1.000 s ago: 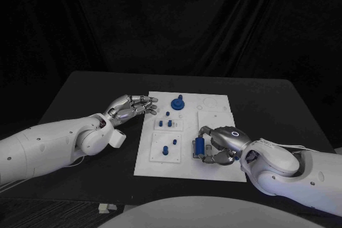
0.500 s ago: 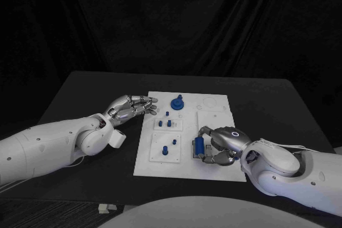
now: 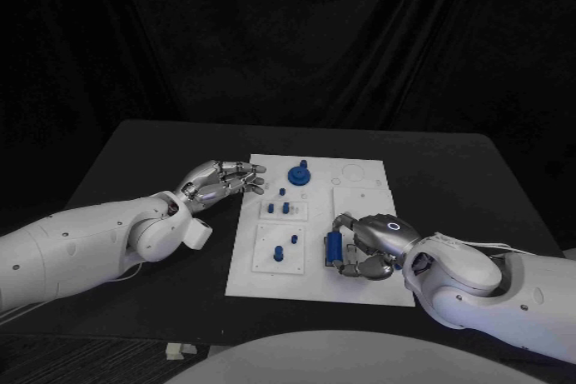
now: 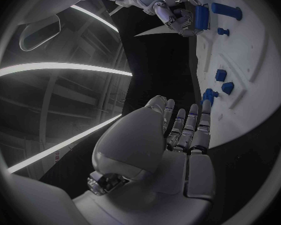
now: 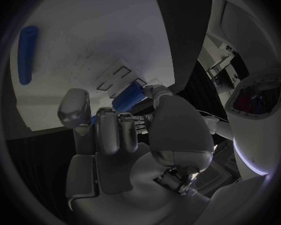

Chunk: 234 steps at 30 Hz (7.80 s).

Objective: Assemble the parts on the task board

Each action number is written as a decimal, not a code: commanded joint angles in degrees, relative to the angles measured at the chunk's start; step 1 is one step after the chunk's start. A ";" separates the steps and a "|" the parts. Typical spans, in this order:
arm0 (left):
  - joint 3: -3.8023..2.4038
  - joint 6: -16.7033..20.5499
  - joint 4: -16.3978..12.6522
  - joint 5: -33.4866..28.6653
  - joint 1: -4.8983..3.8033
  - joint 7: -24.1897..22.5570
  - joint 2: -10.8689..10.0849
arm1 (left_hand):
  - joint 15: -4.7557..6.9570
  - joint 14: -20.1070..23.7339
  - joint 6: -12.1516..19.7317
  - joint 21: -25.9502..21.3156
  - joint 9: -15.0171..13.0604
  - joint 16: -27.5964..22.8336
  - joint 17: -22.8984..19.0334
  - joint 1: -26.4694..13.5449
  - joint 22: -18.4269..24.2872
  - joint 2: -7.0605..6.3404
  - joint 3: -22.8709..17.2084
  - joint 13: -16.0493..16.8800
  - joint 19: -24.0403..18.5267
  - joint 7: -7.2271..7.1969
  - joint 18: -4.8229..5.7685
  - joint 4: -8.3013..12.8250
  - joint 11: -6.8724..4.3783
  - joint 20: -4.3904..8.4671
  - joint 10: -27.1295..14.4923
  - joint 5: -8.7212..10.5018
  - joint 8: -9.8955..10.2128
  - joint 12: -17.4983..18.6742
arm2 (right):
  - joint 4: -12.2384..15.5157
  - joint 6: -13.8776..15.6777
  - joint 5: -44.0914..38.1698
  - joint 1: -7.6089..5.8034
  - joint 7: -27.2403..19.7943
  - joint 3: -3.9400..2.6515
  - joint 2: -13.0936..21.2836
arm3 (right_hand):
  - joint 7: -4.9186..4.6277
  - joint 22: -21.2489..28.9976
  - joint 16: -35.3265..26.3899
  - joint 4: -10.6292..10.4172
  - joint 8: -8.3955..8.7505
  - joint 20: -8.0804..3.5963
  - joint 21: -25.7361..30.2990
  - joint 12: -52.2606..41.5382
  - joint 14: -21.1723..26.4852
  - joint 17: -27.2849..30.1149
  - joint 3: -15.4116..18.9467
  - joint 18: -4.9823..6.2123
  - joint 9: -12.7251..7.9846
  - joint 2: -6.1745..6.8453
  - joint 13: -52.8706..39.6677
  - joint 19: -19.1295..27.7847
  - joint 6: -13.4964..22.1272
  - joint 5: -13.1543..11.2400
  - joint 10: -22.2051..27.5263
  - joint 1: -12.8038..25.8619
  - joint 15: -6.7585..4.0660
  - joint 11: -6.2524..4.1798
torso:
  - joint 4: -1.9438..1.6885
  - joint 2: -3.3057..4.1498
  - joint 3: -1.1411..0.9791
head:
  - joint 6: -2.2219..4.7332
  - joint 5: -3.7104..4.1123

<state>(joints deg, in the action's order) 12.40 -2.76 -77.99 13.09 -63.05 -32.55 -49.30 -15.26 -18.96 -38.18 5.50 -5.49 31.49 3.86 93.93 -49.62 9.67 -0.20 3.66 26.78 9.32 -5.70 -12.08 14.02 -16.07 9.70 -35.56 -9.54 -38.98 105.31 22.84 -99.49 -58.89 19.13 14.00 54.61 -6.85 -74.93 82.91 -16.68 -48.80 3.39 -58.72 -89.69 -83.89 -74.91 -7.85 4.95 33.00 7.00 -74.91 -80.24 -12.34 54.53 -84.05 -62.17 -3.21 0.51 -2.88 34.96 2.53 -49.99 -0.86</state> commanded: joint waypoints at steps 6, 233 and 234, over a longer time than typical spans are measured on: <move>-0.06 -0.90 0.03 -0.33 0.12 -0.36 0.05 | -0.33 0.07 0.13 0.23 0.08 -0.31 0.00 0.00 0.03 -0.03 -0.31 0.07 -0.41 0.44 1.09 -0.15 0.36 0.05 0.21 -0.31 0.01 0.25 | 0.35 -2.09 0.22 0.34 1.27 0.16 0.10 | 0.14 -7.18 -0.26 0.03 0.13 -0.08 0.08 -0.31 -2.89 -3.66 -0.45 0.96 -0.84 -0.34 -15.09 0.39 -0.12 0.03 -5.95 0.94 0.40 0.51 | 0.07 -0.01 0.06 | -0.01 -0.22; -0.05 -1.58 0.61 -0.33 0.49 0.46 1.40 | -0.26 -0.10 -0.43 0.46 0.14 -0.35 -0.02 -0.87 -0.09 -0.52 -2.47 0.06 -0.45 0.59 1.23 0.14 1.18 0.23 1.34 -0.27 -0.17 0.24 | -4.58 -16.01 51.73 -7.60 11.20 0.20 0.01 | 1.88 -7.65 1.02 6.79 21.33 -0.20 -4.77 -0.31 -3.52 -4.12 -9.67 0.59 0.33 -3.21 -15.09 -0.37 -33.52 -22.57 -5.95 0.74 0.10 0.16 | 0.13 0.15 -0.02 | -0.01 -0.11; -0.05 -1.57 0.60 -0.33 0.49 0.46 1.40 | -0.26 -0.10 -0.43 0.46 0.14 -0.35 -0.02 -0.87 -0.09 -0.52 -2.47 0.06 -0.45 0.59 1.23 0.14 1.18 0.23 1.34 -0.27 -0.17 0.24 | -4.59 -15.96 51.73 -7.60 11.19 0.20 0.00 | 2.05 -7.64 0.98 6.93 20.80 -0.27 -4.72 -0.31 -3.50 -4.05 -9.62 0.60 0.65 -3.31 -15.09 -0.37 -33.78 -22.72 -5.95 0.62 0.00 0.02 | 0.14 0.15 -0.01 | -0.01 -0.13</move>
<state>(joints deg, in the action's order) 12.41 -3.66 -77.24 13.09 -62.65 -31.53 -47.99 -15.26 -18.95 -38.60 5.73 -5.41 31.49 3.86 93.48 -49.62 9.22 -2.33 3.67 26.56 9.74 -4.81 -11.85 15.14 -15.85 10.83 -35.56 -9.54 -38.98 100.74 7.63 -47.16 -66.67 28.96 14.17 54.63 -4.86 -74.92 84.12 -9.87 -27.72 3.29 -63.67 -89.69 -83.94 -74.90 -17.61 4.95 33.50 4.13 -74.93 -80.98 -45.86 32.05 -84.04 -61.72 -3.37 0.53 -2.73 35.10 2.52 -49.99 -0.96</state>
